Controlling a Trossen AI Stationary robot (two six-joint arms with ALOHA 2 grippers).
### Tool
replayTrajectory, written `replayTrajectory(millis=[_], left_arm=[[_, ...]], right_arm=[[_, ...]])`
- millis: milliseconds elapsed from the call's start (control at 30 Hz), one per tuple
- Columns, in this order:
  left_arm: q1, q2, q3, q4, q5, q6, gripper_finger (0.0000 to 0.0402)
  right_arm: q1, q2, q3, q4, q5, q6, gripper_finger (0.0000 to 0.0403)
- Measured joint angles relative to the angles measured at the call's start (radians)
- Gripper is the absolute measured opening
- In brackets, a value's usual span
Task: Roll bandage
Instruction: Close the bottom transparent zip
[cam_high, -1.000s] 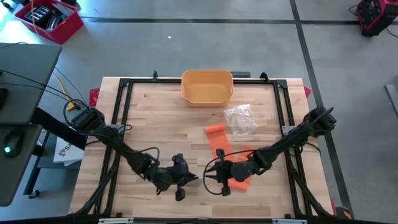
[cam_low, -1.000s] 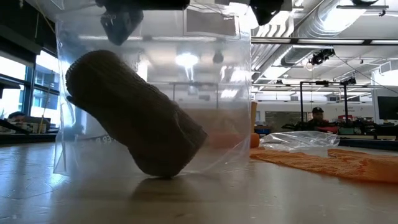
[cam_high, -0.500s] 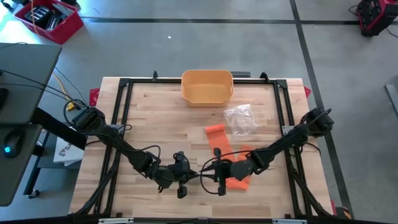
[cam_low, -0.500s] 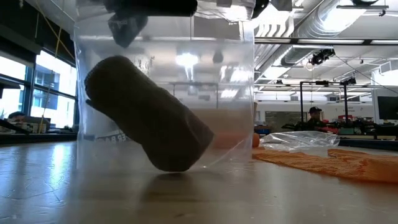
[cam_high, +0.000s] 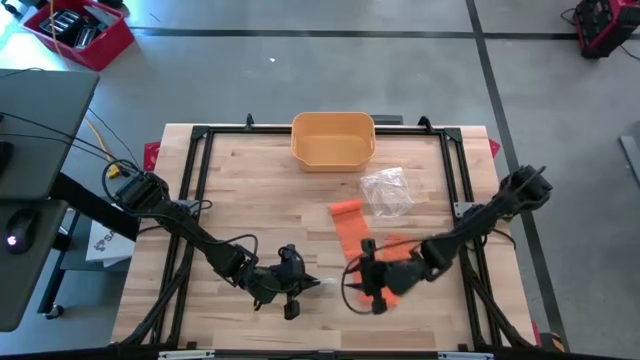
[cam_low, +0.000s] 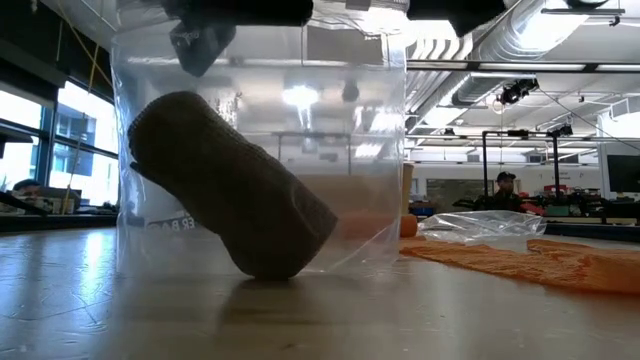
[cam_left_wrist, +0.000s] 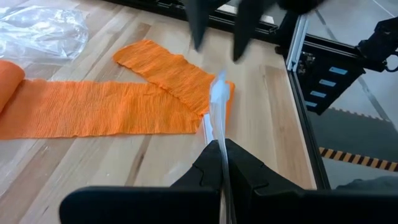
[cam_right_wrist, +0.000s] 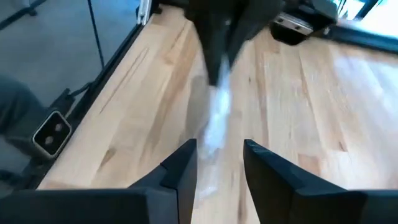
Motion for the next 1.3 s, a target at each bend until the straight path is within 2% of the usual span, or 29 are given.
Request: replayTrajectory(millis=[100, 167, 433, 633, 800, 867, 967, 1133, 1300], left_arm=[[0.000, 0.000, 0.000, 0.000, 0.001, 0.000, 0.0000], [0.000, 0.000, 0.000, 0.000, 0.001, 0.001, 0.0000], [0.000, 0.000, 0.000, 0.005, 0.008, 0.007, 0.0000], [-0.001, 0.000, 0.000, 0.001, 0.017, 0.007, 0.0000], [-0.002, 0.000, 0.000, 0.000, 0.017, 0.020, 0.0000], [-0.002, 0.000, 0.000, 0.002, 0.008, 0.042, 0.0002], [-0.001, 0.000, 0.000, -0.001, 0.014, 0.087, 0.0026], [0.006, 0.000, 0.000, 0.021, 0.017, 0.202, 0.0100], [0.007, 0.000, 0.000, 0.150, 0.015, 0.335, 0.0166]], right_arm=[[0.050, 0.042, -0.050, 0.147, 0.130, -0.014, 0.0121], [0.062, 0.069, -0.065, 0.248, 0.172, -0.021, 0.0121], [0.037, 0.179, -0.067, 0.455, 0.196, -0.030, 0.0116], [0.048, 0.178, -0.067, 0.461, 0.213, -0.072, 0.0074], [0.065, 0.178, -0.067, 0.473, 0.232, -0.077, 0.0012], [0.070, 0.172, -0.067, 0.487, 0.242, -0.095, 0.0006], [0.069, 0.150, -0.042, 0.439, 0.244, -0.078, 0.0003], [0.058, 0.120, 0.013, 0.299, 0.246, -0.044, 0.0001], [0.046, 0.113, 0.026, 0.254, 0.241, -0.003, 0.0001]])
